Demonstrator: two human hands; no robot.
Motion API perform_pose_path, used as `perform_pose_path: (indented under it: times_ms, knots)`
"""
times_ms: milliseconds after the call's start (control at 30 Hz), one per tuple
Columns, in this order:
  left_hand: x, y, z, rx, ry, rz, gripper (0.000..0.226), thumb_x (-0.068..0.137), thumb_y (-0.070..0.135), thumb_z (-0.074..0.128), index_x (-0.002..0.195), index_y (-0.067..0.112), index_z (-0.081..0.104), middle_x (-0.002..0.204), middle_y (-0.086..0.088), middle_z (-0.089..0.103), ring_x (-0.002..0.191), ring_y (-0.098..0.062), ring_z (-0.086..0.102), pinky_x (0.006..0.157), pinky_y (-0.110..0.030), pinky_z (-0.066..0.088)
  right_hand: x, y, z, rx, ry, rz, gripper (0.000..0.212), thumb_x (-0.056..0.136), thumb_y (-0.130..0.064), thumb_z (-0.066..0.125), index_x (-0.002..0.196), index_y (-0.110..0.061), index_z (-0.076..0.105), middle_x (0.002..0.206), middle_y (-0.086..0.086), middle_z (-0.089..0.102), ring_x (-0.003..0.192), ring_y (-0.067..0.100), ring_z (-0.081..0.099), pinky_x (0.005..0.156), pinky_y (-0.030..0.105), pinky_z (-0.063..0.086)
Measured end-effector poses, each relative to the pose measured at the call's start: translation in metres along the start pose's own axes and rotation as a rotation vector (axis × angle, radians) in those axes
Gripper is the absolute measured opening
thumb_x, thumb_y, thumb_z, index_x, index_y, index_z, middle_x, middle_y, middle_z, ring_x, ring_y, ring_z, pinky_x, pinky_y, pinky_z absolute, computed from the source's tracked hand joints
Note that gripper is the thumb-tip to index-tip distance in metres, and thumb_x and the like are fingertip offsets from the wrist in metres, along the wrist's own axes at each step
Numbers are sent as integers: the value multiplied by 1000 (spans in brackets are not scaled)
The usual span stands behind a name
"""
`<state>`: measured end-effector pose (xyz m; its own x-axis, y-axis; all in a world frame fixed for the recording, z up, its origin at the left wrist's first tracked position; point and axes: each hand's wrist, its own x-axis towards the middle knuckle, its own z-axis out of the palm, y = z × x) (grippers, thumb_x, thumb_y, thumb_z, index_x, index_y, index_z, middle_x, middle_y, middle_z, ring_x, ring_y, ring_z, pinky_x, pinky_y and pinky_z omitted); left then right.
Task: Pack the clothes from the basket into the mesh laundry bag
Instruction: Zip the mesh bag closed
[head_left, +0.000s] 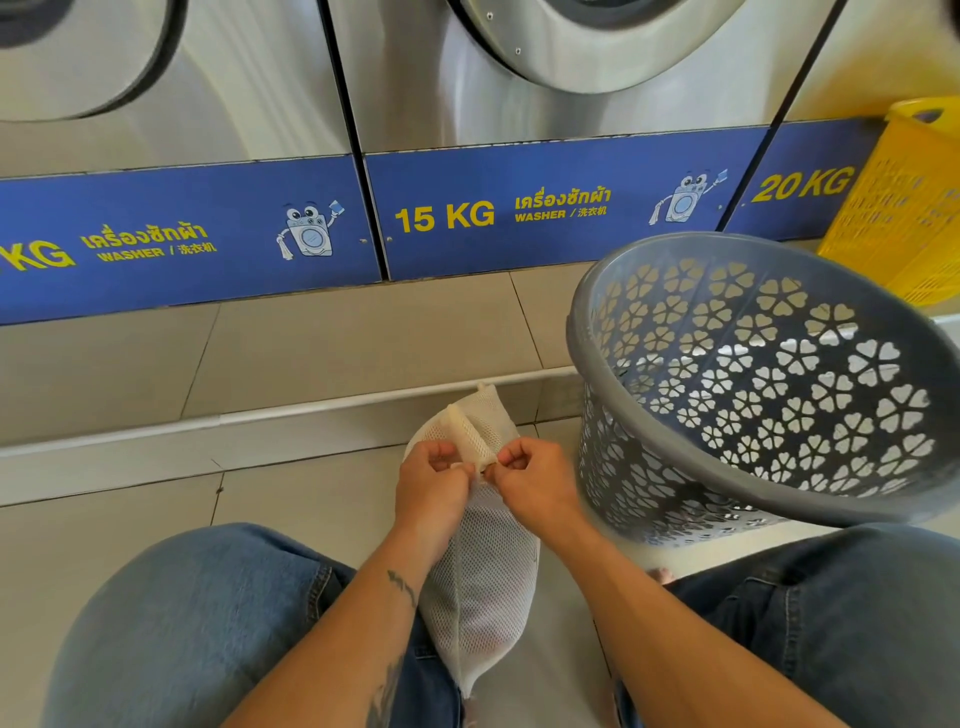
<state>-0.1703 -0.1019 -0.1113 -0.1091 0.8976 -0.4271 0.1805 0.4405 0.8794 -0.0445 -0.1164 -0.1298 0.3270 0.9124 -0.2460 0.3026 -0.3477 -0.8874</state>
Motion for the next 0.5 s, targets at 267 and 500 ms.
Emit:
perform_pose_path:
  times_ms: [267,500]
  knots:
    - [-1,0,-3,106,69,84,20,86,9,59,101,22,60,98,0,66,83,-17,65,59,-25,47,-3,-4,-3,73,-141,17,16,77,-13,85,79,-9,69,63,1,64,56,14,59,61,38,58]
    - [-2,-2,-3,149,-32,117,17,86,13,59,97,26,64,95,1,69,84,-18,67,74,-38,57,-6,-3,-3,58,-132,24,13,79,-10,82,78,-10,69,66,3,66,57,12,60,59,34,58]
